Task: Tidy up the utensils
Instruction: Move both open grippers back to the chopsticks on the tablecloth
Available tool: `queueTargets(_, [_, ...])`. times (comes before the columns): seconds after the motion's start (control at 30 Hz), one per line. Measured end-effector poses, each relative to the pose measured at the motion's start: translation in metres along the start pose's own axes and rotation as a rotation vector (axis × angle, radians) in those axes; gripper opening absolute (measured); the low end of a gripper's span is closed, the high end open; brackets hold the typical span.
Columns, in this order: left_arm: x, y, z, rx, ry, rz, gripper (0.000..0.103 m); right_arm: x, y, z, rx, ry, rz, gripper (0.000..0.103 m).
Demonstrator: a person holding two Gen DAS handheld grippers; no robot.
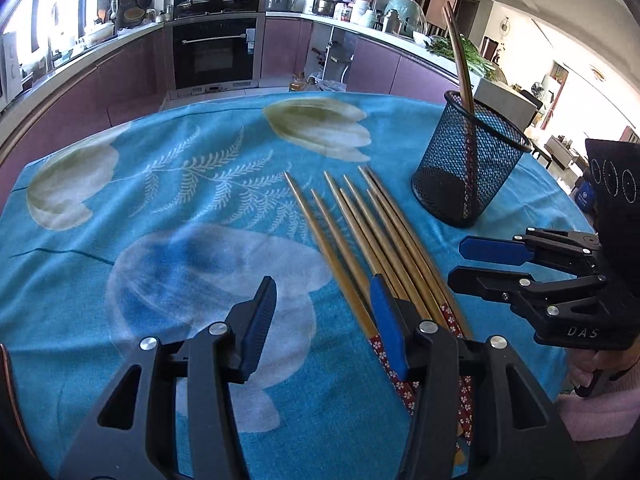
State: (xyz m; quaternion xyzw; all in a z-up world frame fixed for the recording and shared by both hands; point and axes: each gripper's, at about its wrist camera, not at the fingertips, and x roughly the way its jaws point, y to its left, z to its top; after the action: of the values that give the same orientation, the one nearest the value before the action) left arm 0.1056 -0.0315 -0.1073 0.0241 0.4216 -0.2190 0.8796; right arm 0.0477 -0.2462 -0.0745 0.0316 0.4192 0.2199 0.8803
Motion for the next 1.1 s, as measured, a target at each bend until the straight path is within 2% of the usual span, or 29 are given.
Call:
queueTargets(0.6, [0.015,-0.008,-0.003,0.047,0.028,0.042,0.046,0.007,0.002,0.000,-0.028,0.027,-0.075,0.033])
queueTargets(1.1, [0.023,-0.008,0.003,0.064,0.046,0.050,0.035,0.008,-0.011,0.007,-0.016,0.035,-0.122,0.032])
